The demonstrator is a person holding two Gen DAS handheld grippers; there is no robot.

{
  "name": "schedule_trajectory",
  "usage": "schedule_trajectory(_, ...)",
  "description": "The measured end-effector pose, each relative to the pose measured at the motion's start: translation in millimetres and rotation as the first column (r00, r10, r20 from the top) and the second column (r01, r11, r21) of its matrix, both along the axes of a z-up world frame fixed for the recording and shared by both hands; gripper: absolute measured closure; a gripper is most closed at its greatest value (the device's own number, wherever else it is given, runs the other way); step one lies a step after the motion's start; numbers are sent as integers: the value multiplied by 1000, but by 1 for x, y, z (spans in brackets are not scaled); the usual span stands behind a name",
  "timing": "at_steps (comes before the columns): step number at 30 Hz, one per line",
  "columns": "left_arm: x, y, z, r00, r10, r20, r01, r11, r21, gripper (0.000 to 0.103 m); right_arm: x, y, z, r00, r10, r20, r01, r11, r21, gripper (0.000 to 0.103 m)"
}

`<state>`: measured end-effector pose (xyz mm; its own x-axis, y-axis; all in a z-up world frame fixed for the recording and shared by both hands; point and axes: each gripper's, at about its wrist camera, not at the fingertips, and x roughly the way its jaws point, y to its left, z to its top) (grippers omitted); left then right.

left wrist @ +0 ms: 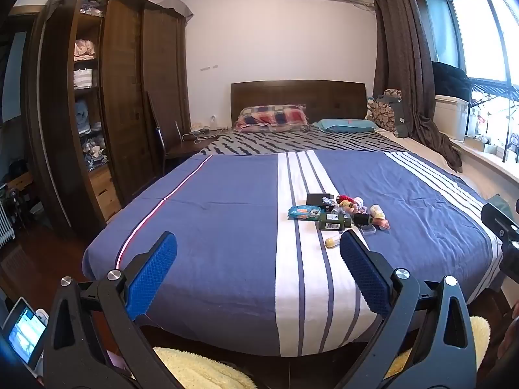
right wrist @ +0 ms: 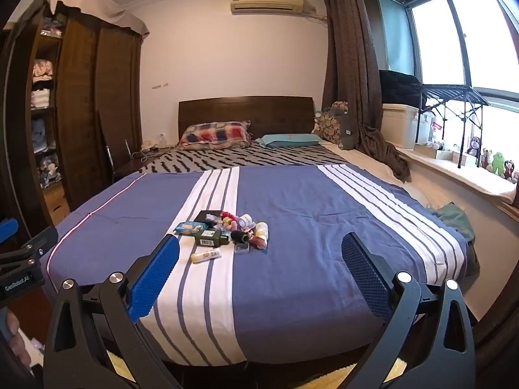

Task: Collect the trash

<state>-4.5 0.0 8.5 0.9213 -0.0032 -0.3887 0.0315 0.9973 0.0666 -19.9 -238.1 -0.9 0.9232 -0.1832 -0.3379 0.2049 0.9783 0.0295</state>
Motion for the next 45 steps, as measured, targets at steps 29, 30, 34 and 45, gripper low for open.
schedule_trajectory(29,3,3,-5,1000,10,1,-10,1000,0,8,2,-1,-5,1000,9,-4,-9,1000,8,3)
schedule_trajectory(30,5,4,-7,1000,11,-2,-11,1000,0,8,2,-1,-4,1000,10,-4,-10,1000,9,3)
schedule_trajectory(34,12,5,-12,1000,19,-15,-19,1000,5,8,14,-6,-13,1000,24,-9,-24,998,51,3)
schedule_trajectory(45,53,2,-40,995,24,-94,-22,1000,20,8,48,-17,-39,994,50,-92,-42,995,94,3)
